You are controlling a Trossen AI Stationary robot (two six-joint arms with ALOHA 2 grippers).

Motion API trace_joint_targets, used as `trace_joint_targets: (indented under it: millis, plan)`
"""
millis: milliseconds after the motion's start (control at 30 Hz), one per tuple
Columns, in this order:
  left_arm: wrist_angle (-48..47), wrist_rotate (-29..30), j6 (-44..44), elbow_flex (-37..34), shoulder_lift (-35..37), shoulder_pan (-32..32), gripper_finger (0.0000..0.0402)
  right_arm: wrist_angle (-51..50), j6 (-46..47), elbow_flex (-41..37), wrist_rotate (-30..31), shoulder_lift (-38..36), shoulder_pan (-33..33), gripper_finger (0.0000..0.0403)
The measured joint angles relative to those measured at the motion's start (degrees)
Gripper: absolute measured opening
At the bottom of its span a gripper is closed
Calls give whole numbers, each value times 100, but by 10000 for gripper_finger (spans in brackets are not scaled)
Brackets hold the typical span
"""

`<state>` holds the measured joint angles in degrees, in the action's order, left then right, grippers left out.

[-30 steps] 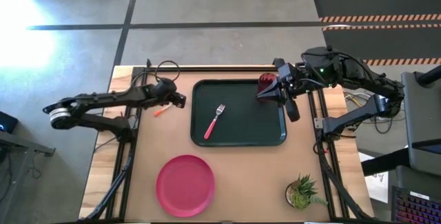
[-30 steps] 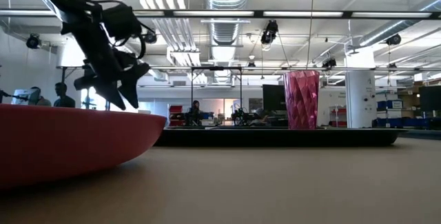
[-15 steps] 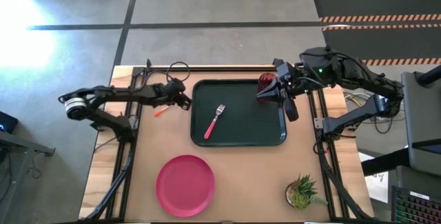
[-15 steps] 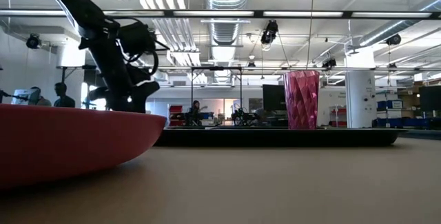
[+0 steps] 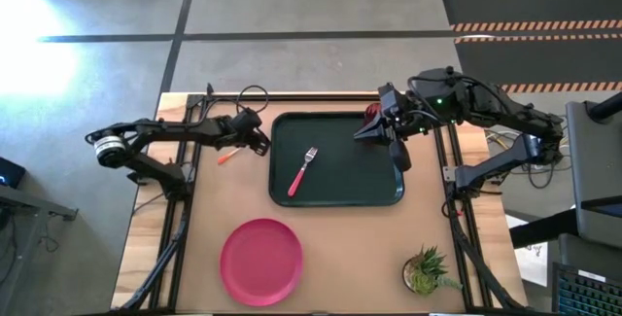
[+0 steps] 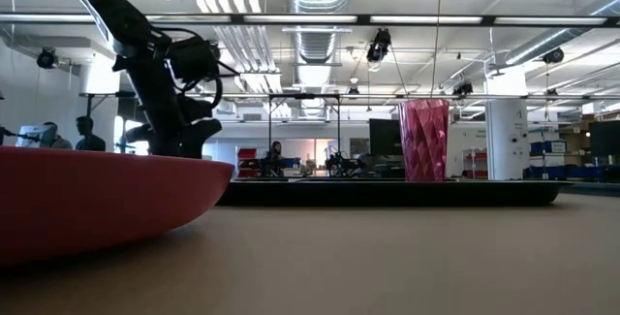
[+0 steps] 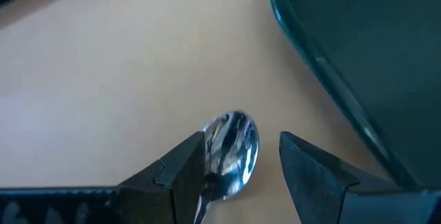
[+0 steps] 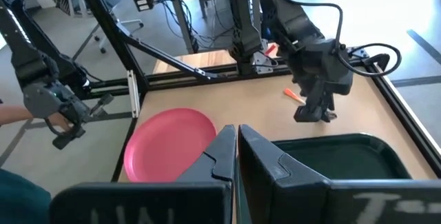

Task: Pick and place plate/cup/fork/spoon on tray
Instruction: Put the orange spoon on the black serving tray to the left of the pink fork

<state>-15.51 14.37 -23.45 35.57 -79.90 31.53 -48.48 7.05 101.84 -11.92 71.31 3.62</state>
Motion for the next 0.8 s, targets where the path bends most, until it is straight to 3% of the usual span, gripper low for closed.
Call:
trace_joint_targets:
  millis: [800]
  plan:
    - [163, -98, -173, -189, -2, -6, 169, 86, -60, 0, -2, -33, 0, 9]
